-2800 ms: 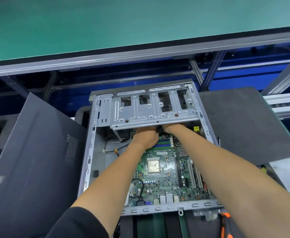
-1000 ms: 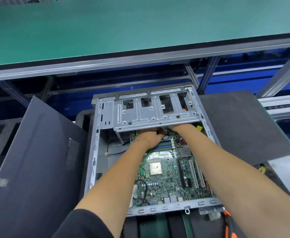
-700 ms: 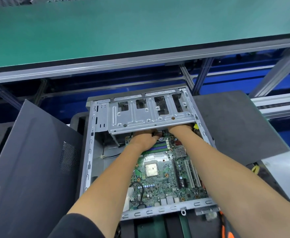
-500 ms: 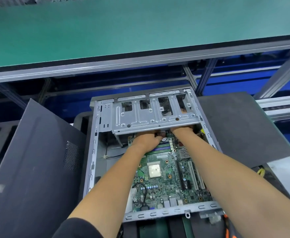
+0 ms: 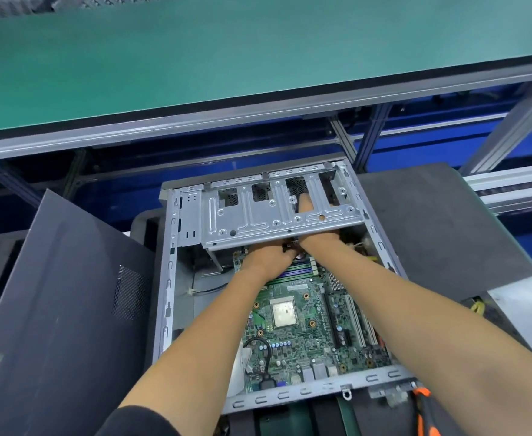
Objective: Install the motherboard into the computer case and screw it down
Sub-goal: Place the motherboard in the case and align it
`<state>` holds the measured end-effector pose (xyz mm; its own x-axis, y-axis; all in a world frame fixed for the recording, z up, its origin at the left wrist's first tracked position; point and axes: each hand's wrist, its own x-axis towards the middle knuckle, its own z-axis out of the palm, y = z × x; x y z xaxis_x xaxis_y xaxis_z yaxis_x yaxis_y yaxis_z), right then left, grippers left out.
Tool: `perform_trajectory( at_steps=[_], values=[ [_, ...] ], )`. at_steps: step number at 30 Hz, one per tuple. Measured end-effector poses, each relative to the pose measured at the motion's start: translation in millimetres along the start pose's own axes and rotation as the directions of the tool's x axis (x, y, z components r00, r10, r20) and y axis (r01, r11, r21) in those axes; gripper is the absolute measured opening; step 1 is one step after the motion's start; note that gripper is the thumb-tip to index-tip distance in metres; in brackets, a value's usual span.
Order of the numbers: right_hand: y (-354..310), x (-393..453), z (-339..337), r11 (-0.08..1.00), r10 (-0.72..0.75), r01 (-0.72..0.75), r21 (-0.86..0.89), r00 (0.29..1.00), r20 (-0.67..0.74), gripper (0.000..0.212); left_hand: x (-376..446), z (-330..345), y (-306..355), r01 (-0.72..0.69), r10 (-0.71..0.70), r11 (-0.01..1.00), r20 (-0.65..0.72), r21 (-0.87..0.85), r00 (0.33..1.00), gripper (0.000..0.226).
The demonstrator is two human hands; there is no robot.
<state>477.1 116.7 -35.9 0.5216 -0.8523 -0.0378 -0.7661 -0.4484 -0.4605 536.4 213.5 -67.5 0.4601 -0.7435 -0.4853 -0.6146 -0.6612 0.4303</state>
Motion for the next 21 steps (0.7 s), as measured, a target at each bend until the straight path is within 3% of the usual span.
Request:
perform_trajectory(
  at_steps=[1,3,6,12,14,16,19,21],
  values=[
    [1,-6,2,0.995,-0.064,0.065,-0.074,0.998,0.016,0.015,0,1,-1,-0.016,0.015,1.0,-0.021,-0.004,1.0,0.035],
    [3,-11,11,0.982,-0.131,0.14,-0.125,0.988,0.078,0.023,-1,5,-2,-0.019,0.019,1.0,-0.043,-0.001,0.999,0.019],
    [10,-15,12,0.982,-0.183,0.186,-0.041,0.98,0.082,0.02,-2,7,0,-0.025,0.025,1.0,-0.032,0.005,0.999,0.02],
    [9,-28,10,0.977,0.025,-0.049,0.208,0.993,0.113,0.01,5,9,-1,-0.027,0.027,0.999,0.009,-0.047,1.0,0.026],
    [8,-33,8,0.992,0.034,-0.049,0.113,0.99,0.137,0.016,7,11,0,0.017,-0.017,0.994,0.004,-0.107,1.0,0.028],
    [6,-38,3,0.993,-0.007,0.032,-0.109,0.976,0.218,0.02,7,11,3,0.052,-0.054,0.988,-0.013,-0.145,0.998,0.028],
    [7,-43,-4,0.926,-0.078,0.179,-0.333,0.952,0.296,0.025,6,11,7,0.068,-0.078,0.977,-0.042,-0.2,0.996,0.025],
    [10,-50,-2,0.85,-0.038,0.213,-0.482,0.937,0.347,0.03,8,11,10,0.077,-0.08,0.979,-0.006,-0.189,0.997,0.025]
  ],
)
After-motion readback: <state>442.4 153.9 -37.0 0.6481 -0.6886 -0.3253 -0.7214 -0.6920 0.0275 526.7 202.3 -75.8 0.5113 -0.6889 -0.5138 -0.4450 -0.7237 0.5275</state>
